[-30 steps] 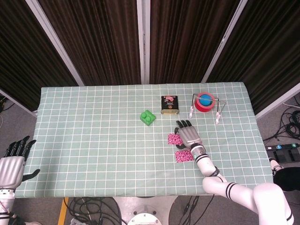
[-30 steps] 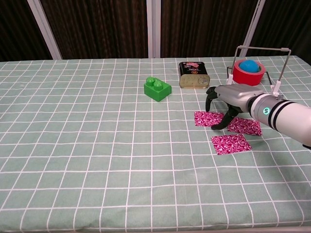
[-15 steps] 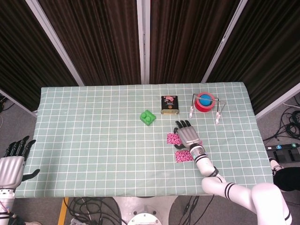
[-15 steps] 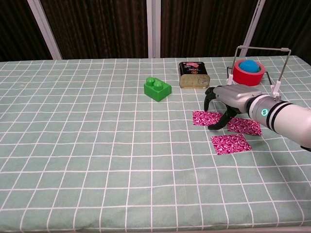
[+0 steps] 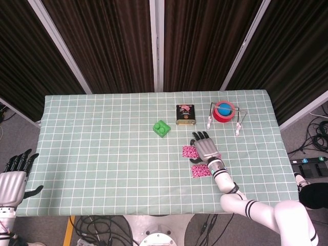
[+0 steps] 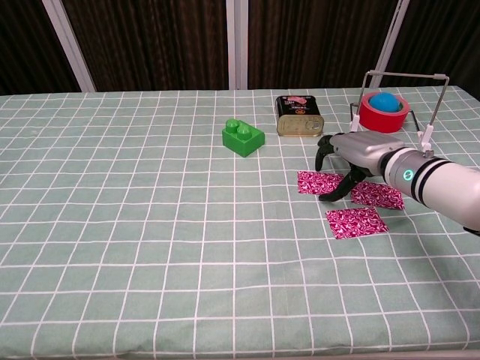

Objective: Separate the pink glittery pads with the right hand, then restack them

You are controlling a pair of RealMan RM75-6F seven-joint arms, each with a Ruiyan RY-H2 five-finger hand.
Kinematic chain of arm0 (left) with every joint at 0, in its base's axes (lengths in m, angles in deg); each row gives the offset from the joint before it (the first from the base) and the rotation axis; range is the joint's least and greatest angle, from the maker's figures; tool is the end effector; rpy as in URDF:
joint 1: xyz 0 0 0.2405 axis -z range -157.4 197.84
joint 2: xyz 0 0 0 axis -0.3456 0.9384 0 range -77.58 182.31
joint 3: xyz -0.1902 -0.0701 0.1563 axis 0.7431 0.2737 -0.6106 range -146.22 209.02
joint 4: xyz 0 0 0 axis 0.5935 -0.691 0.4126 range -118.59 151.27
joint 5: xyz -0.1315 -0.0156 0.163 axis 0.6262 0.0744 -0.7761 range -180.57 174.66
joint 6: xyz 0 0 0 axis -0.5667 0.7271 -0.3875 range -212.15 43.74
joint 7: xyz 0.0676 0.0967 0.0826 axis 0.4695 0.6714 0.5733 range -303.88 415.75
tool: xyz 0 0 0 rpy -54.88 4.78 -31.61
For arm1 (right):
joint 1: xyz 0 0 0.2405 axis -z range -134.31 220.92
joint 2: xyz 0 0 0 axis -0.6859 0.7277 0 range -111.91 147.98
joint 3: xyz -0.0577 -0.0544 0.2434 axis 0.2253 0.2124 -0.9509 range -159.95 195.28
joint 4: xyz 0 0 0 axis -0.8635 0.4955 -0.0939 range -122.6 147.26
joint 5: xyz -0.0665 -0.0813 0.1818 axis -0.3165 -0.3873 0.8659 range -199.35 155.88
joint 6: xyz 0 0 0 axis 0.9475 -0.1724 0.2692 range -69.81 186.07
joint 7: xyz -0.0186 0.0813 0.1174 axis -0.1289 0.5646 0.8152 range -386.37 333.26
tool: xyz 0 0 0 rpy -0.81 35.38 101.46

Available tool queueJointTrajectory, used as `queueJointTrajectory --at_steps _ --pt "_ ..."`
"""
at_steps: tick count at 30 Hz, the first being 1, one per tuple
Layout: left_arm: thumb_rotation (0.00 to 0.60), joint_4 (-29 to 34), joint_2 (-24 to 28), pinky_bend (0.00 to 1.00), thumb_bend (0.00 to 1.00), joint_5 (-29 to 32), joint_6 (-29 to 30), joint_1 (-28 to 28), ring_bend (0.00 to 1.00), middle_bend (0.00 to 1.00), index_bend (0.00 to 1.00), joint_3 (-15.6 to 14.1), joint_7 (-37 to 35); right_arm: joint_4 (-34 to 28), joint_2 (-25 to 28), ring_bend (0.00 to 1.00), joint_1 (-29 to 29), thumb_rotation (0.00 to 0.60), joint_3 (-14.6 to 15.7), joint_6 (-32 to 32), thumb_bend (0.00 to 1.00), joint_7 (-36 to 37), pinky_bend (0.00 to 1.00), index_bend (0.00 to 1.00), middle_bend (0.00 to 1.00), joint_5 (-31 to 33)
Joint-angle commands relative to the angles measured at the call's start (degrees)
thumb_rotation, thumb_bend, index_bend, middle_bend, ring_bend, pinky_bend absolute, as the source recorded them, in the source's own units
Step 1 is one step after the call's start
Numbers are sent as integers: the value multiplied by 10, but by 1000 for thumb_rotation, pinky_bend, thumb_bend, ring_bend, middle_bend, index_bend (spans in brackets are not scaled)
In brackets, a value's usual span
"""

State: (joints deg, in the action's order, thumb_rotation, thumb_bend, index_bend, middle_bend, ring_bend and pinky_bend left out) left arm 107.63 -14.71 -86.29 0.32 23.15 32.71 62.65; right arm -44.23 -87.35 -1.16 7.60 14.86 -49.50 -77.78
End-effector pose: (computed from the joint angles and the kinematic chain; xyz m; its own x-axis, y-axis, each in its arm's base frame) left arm -0.3245 0.1643 0.1414 0.4668 0.0612 0.8822 0.8805 0.0613 -0.4701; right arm -0.2017 -0.3677 -0.0925 0.5468 -0.3954 0.7381 -0.8373 -0.2580 0.4820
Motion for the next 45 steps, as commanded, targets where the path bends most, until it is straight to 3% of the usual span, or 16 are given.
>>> queueJointTrajectory --at_steps 1,5,14,20,26,31,36,45 --pt "600 -1 0 127 31 0 0 0 116 150 176 0 -1 3 -3 0 0 428 -1 -1 115 1 0 382 66 -1" --pt "600 -1 -1 127 30 0 0 0 115 150 176 0 -1 4 -4 0 1 431 -2 -7 116 6 0 431 85 -6" --pt "600 -2 -1 127 30 1 1 -2 116 150 176 0 -4 2 -3 0 4 454 -5 -10 116 16 0 437 89 -14" --pt "600 -5 0 128 30 0 3 -4 115 150 176 -1 -8 -47 37 0 13 458 -1 -26 118 36 0 435 89 -44" --pt "600 -3 1 128 30 -3 8 -5 116 150 176 0 -9 -135 116 0 40 454 35 -30 117 71 0 434 89 -96" --pt "600 3 2 127 30 -6 6 -2 116 150 176 2 -4 -174 164 0 61 456 77 -25 117 111 0 429 89 -151" --pt "600 4 3 127 30 -12 11 -2 116 150 176 1 -1 -163 173 0 68 454 102 -29 117 154 0 423 90 -203" --pt "600 -1 2 127 30 -15 20 -11 116 150 176 -5 -7 -118 158 0 65 457 117 -35 118 205 0 423 90 -257"
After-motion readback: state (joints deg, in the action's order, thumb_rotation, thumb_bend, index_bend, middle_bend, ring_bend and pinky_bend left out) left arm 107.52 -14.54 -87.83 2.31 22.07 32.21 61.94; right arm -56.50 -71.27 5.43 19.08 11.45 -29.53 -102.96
